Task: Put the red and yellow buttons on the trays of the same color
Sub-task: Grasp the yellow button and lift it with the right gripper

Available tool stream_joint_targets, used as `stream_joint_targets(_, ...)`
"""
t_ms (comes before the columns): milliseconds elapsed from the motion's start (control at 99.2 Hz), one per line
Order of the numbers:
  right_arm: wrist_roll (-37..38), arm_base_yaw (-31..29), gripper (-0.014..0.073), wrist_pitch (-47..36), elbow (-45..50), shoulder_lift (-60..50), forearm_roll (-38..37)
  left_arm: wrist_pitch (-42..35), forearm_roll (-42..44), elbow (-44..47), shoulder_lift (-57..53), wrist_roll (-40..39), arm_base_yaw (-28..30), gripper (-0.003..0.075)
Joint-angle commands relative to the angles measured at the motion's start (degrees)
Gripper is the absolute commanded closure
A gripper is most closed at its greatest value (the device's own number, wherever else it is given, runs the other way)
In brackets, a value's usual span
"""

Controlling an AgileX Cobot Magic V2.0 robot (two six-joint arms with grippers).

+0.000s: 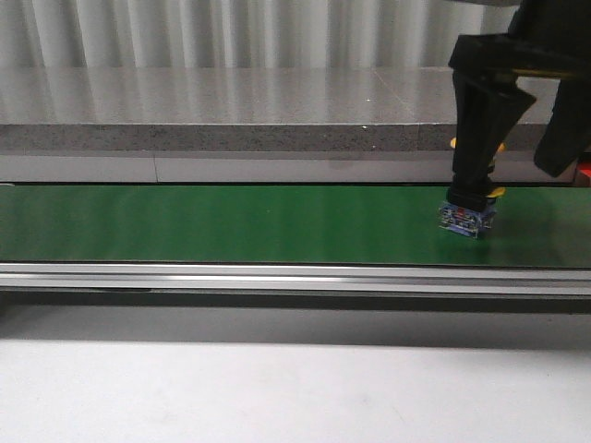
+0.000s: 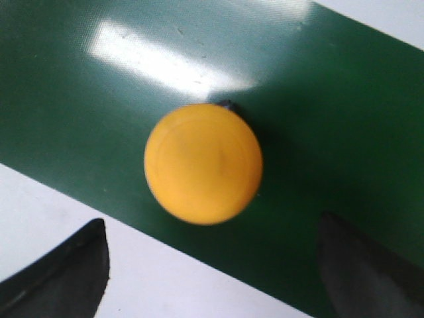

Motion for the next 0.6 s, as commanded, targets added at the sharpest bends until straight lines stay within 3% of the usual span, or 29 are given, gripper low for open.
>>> stream_joint_targets(0, -2.46, -0.2, -0.0029, -3.39, -1.41, -0.11, 0.73, -4.13, -0.84, -1.53, 0.39, 0.01, -0.38, 0.0726)
stream_joint_targets(161, -3.42, -0.27, -0.0006, -7.42, -1.63, 3.53, -2.6, -4.13, -0.84, -1.53, 0.39, 0.01, -0.38, 0.0726)
stream_joint_targets(232, -3.42, -0.33, 0.0088, -7.26, -2.41, 4.87, -3.81, -4.13, -0.84, -1.53, 0.39, 0.01, -0.38, 0.0726)
stream_joint_targets(403, -3.42, -0.33, 0.0466, -5.84, -4.6, 6.11, -3.93, -4.13, -0.84, -1.53, 0.39, 0.01, -0.38, 0.0726)
stream_joint_targets(474, -3.3, -0.33, 0.0527, -5.52, -5.59, 6.0, -3.93, -4.13, -0.84, -1.53, 0.39, 0.01, -0.38, 0.0726)
stream_joint_targets(595, -1.61, -0.39, 0.0525, -5.08, -6.51, 4.73, -3.93, -4.13, -0.84, -1.53, 0.39, 0.01, -0.38, 0.0726)
